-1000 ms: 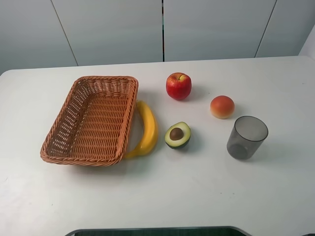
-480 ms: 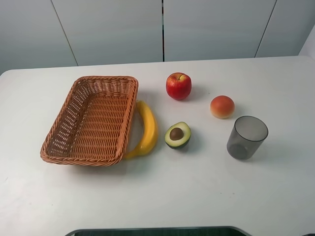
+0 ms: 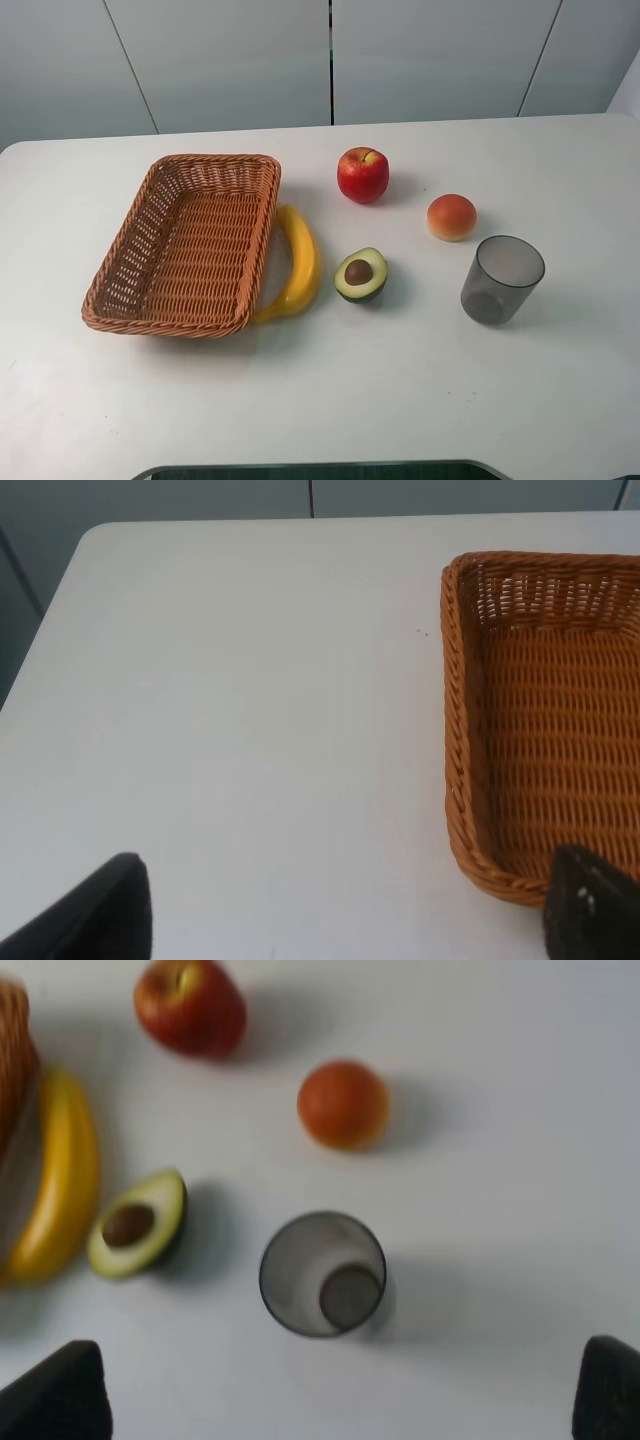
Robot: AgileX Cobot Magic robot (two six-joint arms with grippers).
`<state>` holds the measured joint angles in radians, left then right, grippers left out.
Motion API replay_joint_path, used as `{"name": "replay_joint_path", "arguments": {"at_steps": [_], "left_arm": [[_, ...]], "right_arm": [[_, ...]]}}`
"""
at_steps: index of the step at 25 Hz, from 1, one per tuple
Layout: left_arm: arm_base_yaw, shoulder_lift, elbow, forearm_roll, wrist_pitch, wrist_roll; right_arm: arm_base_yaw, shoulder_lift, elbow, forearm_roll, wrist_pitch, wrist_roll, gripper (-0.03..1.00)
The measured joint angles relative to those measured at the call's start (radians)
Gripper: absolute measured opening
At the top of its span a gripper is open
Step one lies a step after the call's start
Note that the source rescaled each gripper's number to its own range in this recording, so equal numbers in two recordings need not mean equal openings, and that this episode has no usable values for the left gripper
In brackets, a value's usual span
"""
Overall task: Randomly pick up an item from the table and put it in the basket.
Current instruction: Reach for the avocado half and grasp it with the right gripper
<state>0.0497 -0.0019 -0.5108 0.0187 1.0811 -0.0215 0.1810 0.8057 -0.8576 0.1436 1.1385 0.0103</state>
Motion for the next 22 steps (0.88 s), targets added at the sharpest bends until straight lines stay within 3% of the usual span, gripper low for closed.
{"name": "replay_joint_path", "arguments": {"at_steps": [5, 22], "left_arm": [[0.0, 0.0, 0.0, 0.0, 0.0, 0.0], [0.0, 0.0, 0.0, 0.0, 0.0, 0.0]], "right_arm": [[0.144, 0.187, 0.004, -0.005, -0.072, -0.103, 1.0], [0.384, 0.78, -0.119, 0.062, -0.328, -0.663, 1.0]]}}
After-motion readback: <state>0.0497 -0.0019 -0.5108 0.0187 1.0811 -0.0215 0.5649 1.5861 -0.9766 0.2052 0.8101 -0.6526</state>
